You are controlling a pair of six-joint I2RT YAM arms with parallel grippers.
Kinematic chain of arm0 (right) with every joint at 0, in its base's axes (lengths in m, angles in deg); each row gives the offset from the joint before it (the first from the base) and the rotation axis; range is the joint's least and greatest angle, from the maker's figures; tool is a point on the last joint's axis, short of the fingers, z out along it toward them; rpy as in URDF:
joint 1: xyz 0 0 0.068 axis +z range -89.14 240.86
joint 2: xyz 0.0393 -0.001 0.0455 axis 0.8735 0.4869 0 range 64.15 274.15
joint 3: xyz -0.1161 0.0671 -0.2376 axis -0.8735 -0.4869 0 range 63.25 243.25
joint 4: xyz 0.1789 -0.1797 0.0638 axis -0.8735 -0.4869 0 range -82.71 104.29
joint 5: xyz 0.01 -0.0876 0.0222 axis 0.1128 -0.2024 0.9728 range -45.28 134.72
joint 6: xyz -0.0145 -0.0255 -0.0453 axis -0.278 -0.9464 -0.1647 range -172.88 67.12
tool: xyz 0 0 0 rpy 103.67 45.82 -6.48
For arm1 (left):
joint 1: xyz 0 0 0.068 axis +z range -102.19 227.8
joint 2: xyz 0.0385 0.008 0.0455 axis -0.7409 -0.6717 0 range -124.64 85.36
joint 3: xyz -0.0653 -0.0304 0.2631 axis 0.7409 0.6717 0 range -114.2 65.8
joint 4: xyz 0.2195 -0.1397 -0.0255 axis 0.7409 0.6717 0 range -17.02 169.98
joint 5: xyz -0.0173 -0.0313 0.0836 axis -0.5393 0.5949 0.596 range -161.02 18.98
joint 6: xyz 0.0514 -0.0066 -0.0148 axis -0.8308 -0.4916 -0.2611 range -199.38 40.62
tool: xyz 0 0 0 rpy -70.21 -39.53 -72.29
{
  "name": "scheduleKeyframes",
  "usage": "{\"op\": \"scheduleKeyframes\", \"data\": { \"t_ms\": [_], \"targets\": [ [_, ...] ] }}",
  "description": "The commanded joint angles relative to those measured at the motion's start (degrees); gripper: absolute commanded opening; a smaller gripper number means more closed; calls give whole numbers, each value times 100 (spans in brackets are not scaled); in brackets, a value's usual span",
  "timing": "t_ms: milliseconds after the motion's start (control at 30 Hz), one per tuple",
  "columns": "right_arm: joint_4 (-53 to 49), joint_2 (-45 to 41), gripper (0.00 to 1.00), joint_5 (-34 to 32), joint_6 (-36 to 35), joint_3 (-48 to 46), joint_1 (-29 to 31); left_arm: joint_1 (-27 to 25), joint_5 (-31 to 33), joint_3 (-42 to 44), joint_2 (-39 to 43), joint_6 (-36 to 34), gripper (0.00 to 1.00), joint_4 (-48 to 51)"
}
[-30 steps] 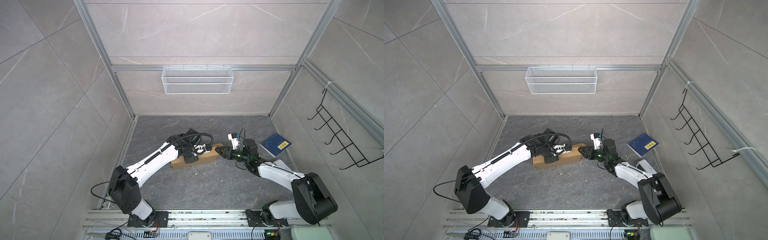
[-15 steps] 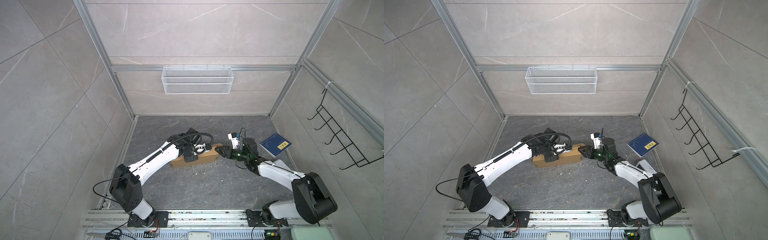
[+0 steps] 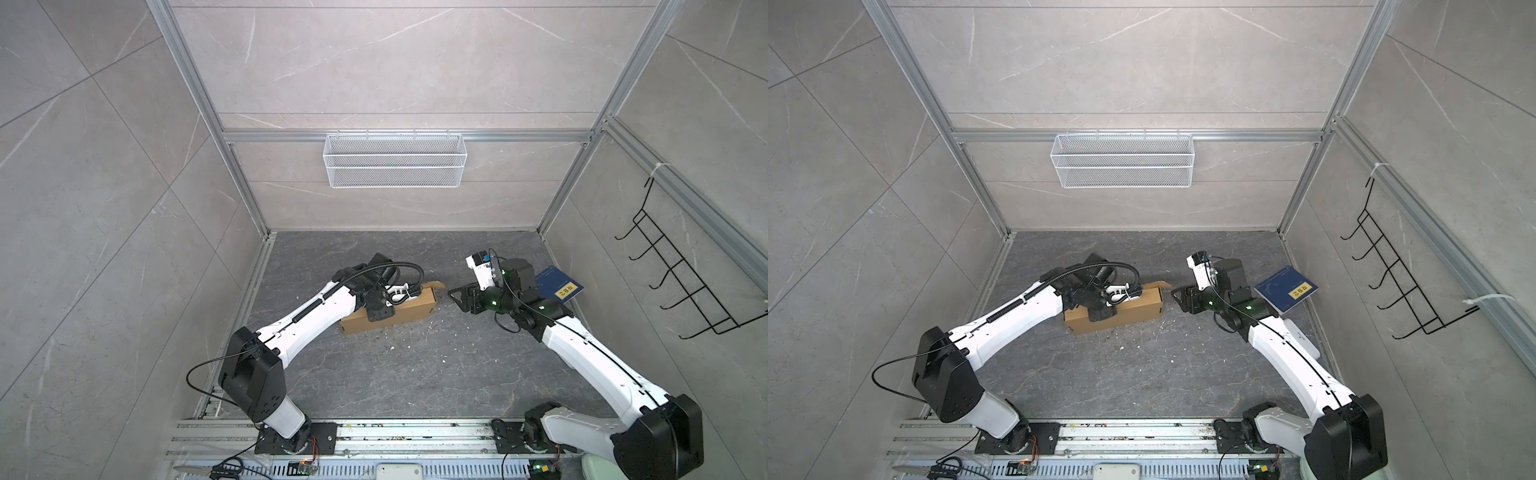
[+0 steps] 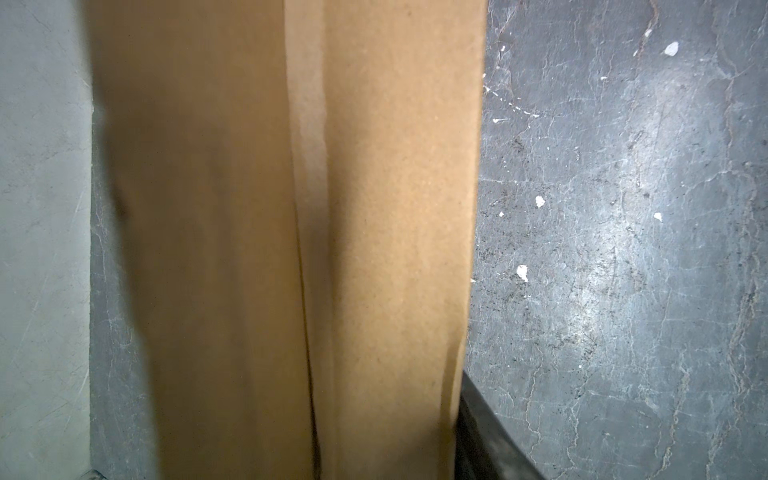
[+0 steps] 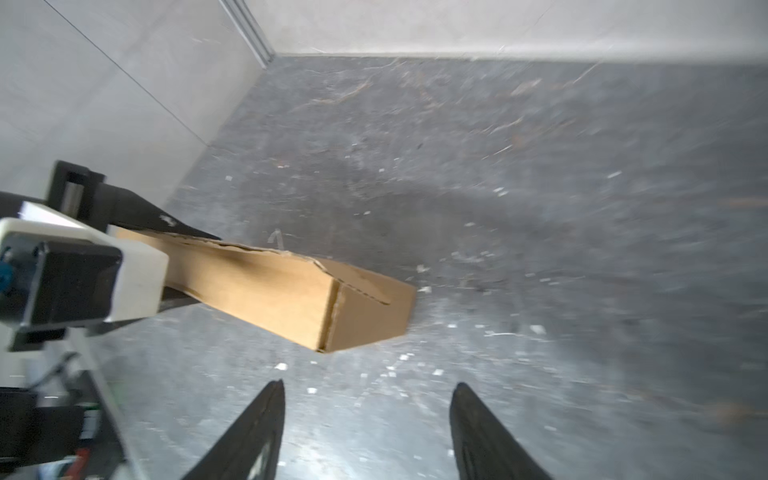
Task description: Fold the paper box
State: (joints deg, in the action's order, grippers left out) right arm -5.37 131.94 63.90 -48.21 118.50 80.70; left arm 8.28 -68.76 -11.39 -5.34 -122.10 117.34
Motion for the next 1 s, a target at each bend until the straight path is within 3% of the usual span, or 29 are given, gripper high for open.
{"op": "scheduleKeyframes", "data": {
  "t_ms": [0,233,433,667,967],
  "targets": [
    [-863,162,64,-739,-1094,526,114,78,-247,148,-186,-103,46,-41],
    [-1533,1076,61,-1068,-1986,1619,622,99,-317,211,-200,-96,45,-87],
    [-1550,1313,60,-1204,-2317,1787,978,145,-315,231,-199,-102,45,-131],
    [-1374,1655,58,-1910,-2409,2015,1119,156,-352,222,-214,-102,44,-156],
    [-1514,2154,49,-1835,-2572,2447,1187,165,-365,235,-201,-105,43,-163]
  ]
}}
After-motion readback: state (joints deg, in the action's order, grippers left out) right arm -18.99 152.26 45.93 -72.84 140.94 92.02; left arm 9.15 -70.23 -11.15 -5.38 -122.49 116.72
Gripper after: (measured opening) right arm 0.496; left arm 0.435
